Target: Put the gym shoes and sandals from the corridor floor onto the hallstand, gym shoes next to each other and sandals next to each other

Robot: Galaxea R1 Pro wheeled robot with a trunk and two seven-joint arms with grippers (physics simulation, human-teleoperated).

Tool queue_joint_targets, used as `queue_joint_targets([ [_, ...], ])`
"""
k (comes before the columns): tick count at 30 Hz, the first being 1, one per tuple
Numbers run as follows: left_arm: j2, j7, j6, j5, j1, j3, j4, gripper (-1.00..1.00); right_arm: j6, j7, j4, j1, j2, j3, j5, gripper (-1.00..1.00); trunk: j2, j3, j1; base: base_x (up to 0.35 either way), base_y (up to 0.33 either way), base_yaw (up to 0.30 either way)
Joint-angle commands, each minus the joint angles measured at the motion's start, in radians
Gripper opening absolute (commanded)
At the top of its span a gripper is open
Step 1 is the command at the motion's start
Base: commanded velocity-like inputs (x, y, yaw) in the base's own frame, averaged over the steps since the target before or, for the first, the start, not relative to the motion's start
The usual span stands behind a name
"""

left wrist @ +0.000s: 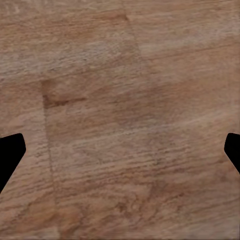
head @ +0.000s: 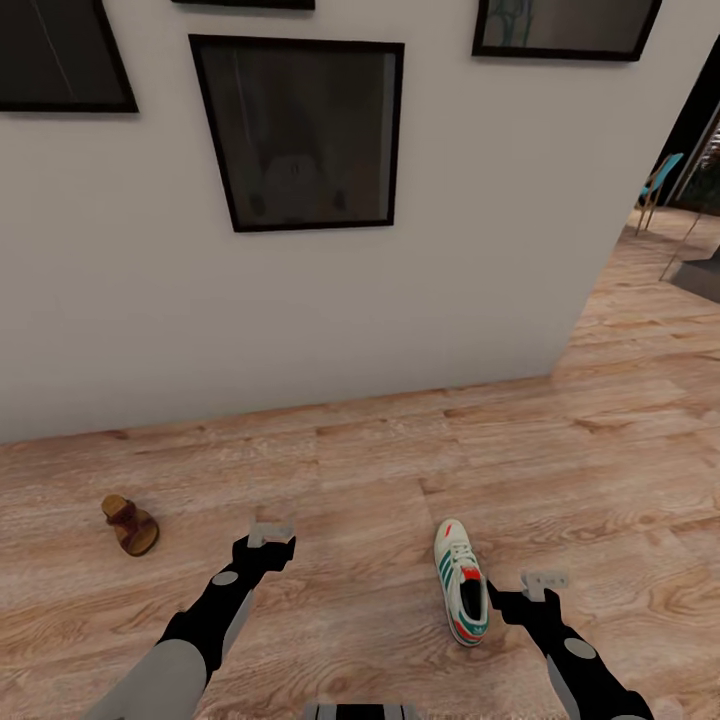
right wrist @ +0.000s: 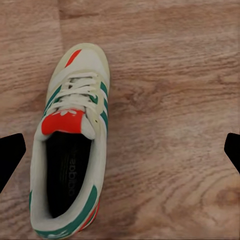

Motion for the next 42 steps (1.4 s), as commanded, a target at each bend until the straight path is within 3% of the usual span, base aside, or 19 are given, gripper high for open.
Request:
queue_joint_targets([
  [1, -0.001, -0.006, -0.003, -0.008, -0.001, 0.009, 0.000, 1.00, -0.004, 0.008, 0.001, -0.001, 0.001, -0.009, 0.007, 1.00, -0.001, -0.006, 0.000, 0.000, 0.000, 0.000],
  [4, -0.002, -0.006, -0.003, -0.008, -0.001, 0.009, 0.000, 1.00, -0.004, 0.008, 0.001, -0.001, 0.001, -0.009, 0.007, 1.00, -0.001, -0.022, 0.002, 0.000, 0.000, 0.000],
  [8, -0.002, -0.006, -0.004, -0.008, -0.001, 0.009, 0.000, 1.00, -0.005, 0.008, 0.001, -0.001, 0.002, -0.009, 0.006, 1.00, -0.001, -0.025, 0.002, 0.000, 0.000, 0.000],
  [42, -0.003, -0.006, -0.012, -0.008, 0.000, 0.004, -0.003, 1.00, -0.005, 0.008, 0.001, -0.001, 0.002, -0.010, 0.006, 1.00, -0.001, -0.027, 0.002, 0.000, 0.070, 0.000],
])
